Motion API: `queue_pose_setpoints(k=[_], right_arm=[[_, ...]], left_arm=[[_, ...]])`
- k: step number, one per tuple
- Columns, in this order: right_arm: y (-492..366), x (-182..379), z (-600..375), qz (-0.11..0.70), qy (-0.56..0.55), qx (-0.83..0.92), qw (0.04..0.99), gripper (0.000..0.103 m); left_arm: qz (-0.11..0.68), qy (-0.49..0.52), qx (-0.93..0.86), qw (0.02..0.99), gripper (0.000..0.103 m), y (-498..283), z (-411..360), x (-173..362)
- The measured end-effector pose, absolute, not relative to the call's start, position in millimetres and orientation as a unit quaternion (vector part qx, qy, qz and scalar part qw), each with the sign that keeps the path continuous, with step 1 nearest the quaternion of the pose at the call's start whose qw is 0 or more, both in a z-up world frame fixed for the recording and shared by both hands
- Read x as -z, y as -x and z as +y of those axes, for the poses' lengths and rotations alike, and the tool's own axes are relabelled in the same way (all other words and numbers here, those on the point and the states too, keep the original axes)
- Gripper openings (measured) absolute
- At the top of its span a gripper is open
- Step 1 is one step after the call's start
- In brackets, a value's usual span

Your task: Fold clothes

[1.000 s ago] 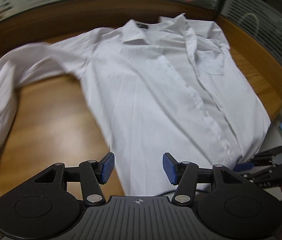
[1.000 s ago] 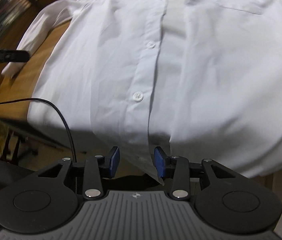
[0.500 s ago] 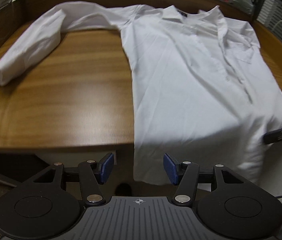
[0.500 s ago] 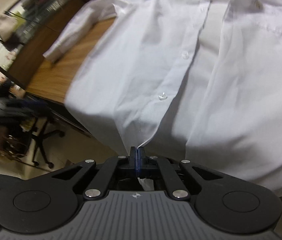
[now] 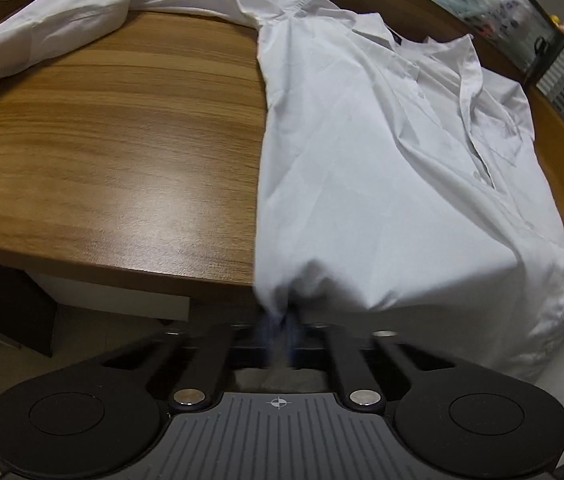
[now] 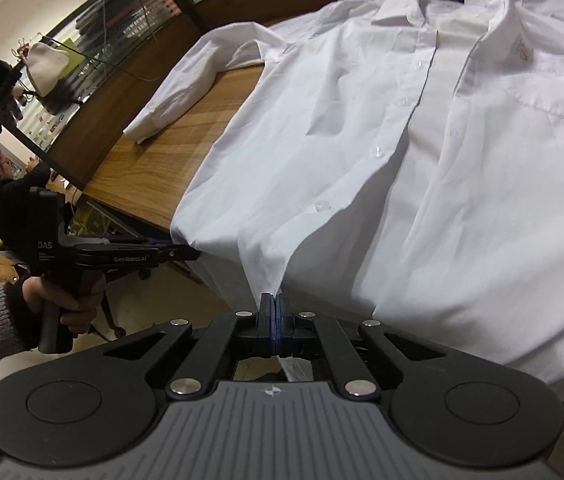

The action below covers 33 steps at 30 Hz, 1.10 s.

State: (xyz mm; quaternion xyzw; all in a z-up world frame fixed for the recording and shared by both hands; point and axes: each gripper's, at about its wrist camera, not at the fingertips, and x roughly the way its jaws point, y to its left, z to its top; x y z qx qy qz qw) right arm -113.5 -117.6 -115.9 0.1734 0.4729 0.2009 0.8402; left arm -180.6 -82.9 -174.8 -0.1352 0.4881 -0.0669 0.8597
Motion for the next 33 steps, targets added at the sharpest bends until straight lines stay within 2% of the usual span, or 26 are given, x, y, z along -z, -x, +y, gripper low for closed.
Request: queue_pose_setpoints(k=[5, 11, 13, 18, 21, 23, 25, 33], right_arm=[[124, 116, -124, 0.456, -0.184, -0.165, 0.855, 0.000], [130, 147, -130, 0.509, -0.159, -0.126, 0.836, 0.000], [125, 148, -129, 0.513, -0.148, -0.122, 0.837, 0.005], [93, 132, -140, 0.481, -0.160, -0.097, 0.857, 0.008], [57, 132, -149, 0.475, -0.169, -0.076, 0.860, 0.017], [32, 134, -154, 0.474, -0.176, -0.066, 0.860, 0.028], [8, 139, -158, 0.474, -0.179, -0.061, 0.860, 0.031], [-57, 163, -166, 0.477, -0.224, -0.052, 0.849, 0.034]], left_arm=[[0.499, 0.109, 0.055, 0.858, 0.004, 181, -85, 172], [0.512, 0.088, 0.070, 0.852, 0.004, 173, -88, 172], [0.513, 0.086, 0.072, 0.851, 0.004, 173, -88, 171], [0.510, 0.093, 0.071, 0.852, 0.004, 175, -87, 171], [0.510, 0.105, 0.070, 0.851, 0.004, 177, -85, 172], [0.510, 0.108, 0.071, 0.850, 0.004, 177, -83, 173], [0.511, 0.110, 0.072, 0.850, 0.004, 177, -81, 173], [0.512, 0.095, 0.091, 0.849, 0.004, 175, -81, 171]])
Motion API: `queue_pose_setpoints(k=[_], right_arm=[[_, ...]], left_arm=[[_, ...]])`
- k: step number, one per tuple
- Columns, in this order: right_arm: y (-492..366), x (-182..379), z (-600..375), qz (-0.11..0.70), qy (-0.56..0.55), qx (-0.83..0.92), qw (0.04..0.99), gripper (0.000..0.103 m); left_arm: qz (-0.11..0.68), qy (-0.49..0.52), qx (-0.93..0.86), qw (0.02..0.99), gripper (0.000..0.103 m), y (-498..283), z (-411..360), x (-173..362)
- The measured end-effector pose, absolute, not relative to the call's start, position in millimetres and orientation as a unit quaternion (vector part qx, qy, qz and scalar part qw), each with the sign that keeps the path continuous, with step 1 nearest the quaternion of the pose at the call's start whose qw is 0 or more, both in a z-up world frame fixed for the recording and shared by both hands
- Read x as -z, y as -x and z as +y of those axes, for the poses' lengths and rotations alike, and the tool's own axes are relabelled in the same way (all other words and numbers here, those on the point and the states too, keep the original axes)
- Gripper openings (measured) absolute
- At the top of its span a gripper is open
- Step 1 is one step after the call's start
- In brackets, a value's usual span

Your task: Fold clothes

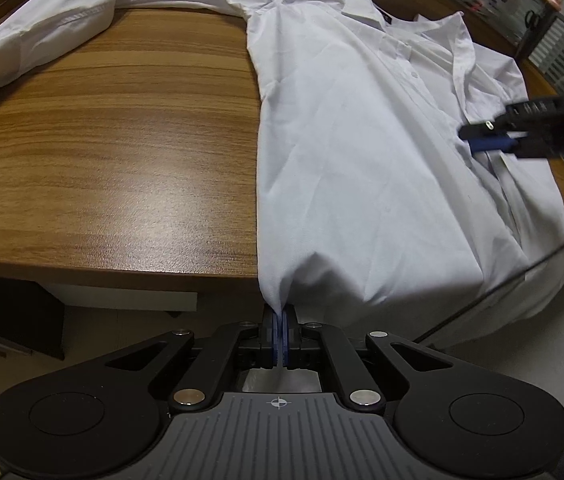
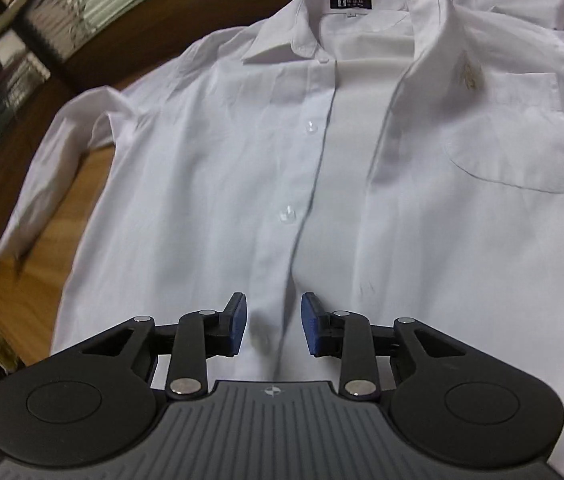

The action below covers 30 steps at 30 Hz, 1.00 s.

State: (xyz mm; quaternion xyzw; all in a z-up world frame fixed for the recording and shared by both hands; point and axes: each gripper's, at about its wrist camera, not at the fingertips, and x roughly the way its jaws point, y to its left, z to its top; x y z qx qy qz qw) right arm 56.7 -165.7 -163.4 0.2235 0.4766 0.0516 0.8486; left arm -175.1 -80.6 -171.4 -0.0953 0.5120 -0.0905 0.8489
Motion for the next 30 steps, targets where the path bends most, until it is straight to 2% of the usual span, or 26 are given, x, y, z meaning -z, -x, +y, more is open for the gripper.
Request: queue_pose_setpoints(k=[2, 3, 4, 11, 18, 21, 25, 30], right_arm=[[-64, 166, -167, 0.478, -0.238, -0.060, 0.844, 0.030], [-67, 166, -167, 0.479, -0.243, -0.063, 0.841, 0.022], [-69, 166, -166, 0.479, -0.245, -0.063, 0.841, 0.001], [-63, 136, -163, 0.445, -0.201, -0.034, 0.872, 0.000], [-68, 150, -153, 0.492, -0.113, 0.007, 0.863, 0.001], [-72, 152, -149, 0.501, -0.089, 0.009, 0.861, 0.004], [-74, 130, -154, 0.478, -0.084, 0.008, 0.874, 0.020], [-91, 100, -169, 0.453, -0.085, 0.003, 0.887, 0.024]], left_arm=[[0.514, 0.092, 0.096, 0.847, 0.004, 174, -79, 171], [0.515, 0.092, 0.098, 0.846, 0.004, 173, -78, 171], [0.517, 0.093, 0.098, 0.845, 0.004, 173, -78, 171], [0.522, 0.106, 0.112, 0.839, 0.004, 169, -71, 171], [0.533, 0.082, 0.115, 0.834, 0.004, 165, -75, 173], [0.542, 0.085, 0.122, 0.827, 0.005, 164, -73, 170], [0.545, 0.082, 0.126, 0.825, 0.005, 171, -62, 159], [0.534, 0.076, 0.111, 0.835, 0.007, 175, -48, 135]])
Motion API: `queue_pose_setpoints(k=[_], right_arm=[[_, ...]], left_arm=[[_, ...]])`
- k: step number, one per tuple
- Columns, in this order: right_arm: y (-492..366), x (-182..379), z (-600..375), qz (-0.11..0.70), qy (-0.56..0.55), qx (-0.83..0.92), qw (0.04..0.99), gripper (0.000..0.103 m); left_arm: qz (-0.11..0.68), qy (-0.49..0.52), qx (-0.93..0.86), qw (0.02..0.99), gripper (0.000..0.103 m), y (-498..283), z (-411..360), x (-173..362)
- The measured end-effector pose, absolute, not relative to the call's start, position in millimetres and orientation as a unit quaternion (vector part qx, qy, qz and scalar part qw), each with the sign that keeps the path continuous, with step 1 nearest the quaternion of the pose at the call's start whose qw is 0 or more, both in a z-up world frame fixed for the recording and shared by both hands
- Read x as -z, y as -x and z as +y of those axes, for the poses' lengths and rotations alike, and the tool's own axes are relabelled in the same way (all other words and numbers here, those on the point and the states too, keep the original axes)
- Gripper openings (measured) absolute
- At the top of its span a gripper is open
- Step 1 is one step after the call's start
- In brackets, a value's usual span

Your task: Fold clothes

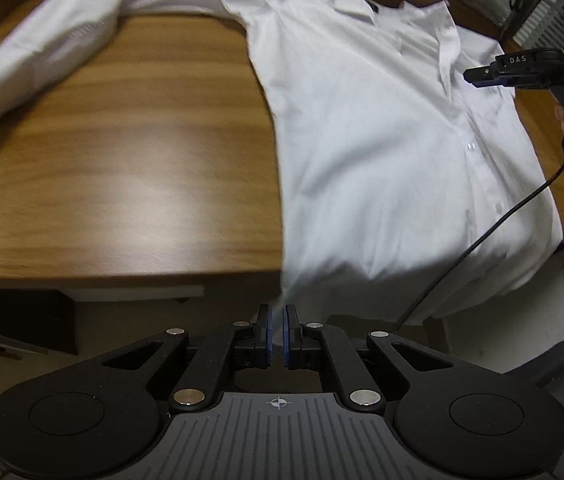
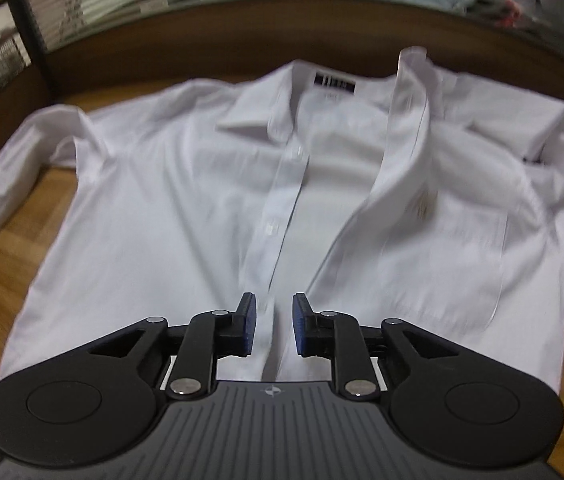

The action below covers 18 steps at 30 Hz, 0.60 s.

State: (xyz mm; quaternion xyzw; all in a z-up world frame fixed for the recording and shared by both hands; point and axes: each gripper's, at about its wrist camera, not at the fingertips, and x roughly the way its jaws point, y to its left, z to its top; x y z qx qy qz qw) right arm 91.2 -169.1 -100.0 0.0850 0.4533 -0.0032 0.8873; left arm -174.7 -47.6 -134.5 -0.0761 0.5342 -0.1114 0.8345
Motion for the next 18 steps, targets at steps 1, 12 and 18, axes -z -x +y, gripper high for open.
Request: queue_pose_setpoints(k=[1, 12, 18], right_arm=[[-97, 97, -173, 0.450, -0.088, 0.003, 0.889, 0.025], [-186, 90, -192, 0.455, -0.084, -0.002, 0.886, 0.039], [-240, 95, -195, 0.470, -0.066, -0.009, 0.880, 0.052]], left_arm=[[0.528, 0.077, 0.104, 0.839, 0.008, 172, -45, 129], [0.481, 0.075, 0.061, 0.872, 0.037, 62, -16, 91], [0.459, 0.081, 0.071, 0.882, 0.050, -24, -7, 85]])
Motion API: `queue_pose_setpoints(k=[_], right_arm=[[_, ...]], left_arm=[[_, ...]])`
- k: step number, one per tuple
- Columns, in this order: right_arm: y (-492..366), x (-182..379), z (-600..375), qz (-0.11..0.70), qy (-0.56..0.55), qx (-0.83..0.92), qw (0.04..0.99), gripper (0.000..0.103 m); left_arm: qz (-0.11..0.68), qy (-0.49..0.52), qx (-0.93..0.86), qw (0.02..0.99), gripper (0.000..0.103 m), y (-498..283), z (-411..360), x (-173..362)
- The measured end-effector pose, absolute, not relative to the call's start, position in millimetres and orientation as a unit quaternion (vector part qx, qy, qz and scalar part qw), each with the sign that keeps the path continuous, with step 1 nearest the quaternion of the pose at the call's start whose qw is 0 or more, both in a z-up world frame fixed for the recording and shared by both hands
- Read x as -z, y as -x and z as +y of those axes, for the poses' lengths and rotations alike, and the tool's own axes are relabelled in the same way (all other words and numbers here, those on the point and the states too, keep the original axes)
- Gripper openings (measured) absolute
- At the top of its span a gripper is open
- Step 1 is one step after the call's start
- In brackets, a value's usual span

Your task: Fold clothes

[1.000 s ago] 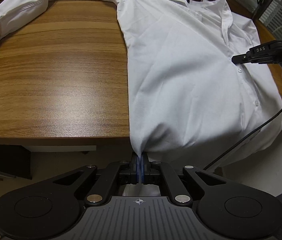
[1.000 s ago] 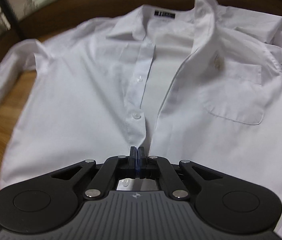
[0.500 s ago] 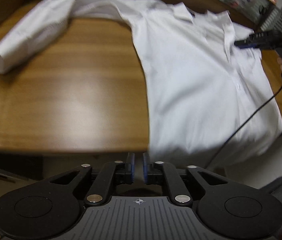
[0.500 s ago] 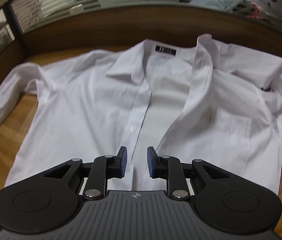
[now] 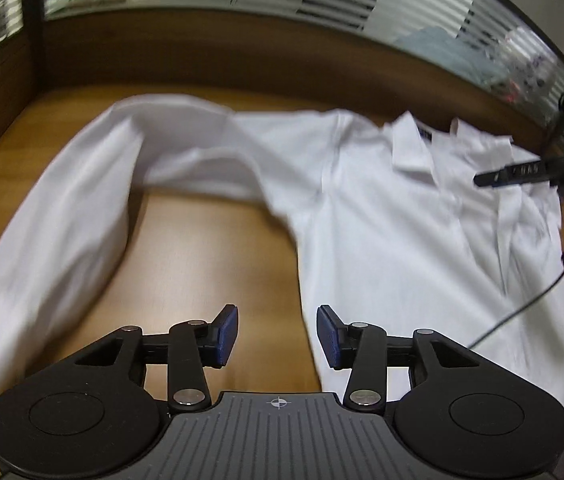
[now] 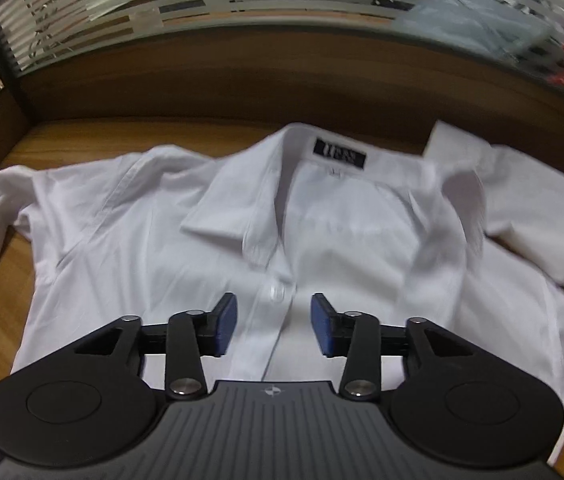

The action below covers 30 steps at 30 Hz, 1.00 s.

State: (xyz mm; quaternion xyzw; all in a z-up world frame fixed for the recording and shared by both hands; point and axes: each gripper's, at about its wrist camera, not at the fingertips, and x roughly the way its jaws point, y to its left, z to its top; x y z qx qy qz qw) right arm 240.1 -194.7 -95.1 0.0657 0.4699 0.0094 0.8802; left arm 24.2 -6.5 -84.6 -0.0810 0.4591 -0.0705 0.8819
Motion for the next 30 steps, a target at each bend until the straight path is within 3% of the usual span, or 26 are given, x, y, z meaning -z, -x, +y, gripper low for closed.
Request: queue_pose_setpoints(k=[2, 13, 15, 16, 18, 24, 30], right_arm=[[-258, 100, -196, 0.474, -0.064, -0.013, 0.878, 0.056], [-334, 155, -195, 0.549, -0.058, -0.043, 0.833, 0.056], [-337, 157, -194, 0.547, -0.052, -0.043, 0.834, 0.050], [-337, 157, -193, 0.545, -0.051, -0.047, 0.835, 0.034], [-336, 153, -190, 0.538, -0.035, -0.045, 0.841, 0.017], [-340, 136, -183, 0.504, 0.038, -0.015, 0.863, 0.015], [-358, 152, -185, 0.527, 0.058, -0.022, 0.848, 0.015]], left_arm=[[0.455, 0.089, 0.065, 0.884, 0.054, -49, -2, 87], [0.469, 0.146, 0.053, 0.869, 0.054, -116, 6, 107], [0.477, 0.146, 0.056, 0.865, 0.054, -116, 5, 113], [0.481, 0.144, 0.058, 0.863, 0.054, -115, 4, 115], [0.491, 0.141, 0.061, 0.858, 0.054, -116, 3, 121], [0.504, 0.145, 0.062, 0.849, 0.054, -115, 5, 130], [0.498, 0.143, 0.059, 0.853, 0.054, -117, 6, 127]])
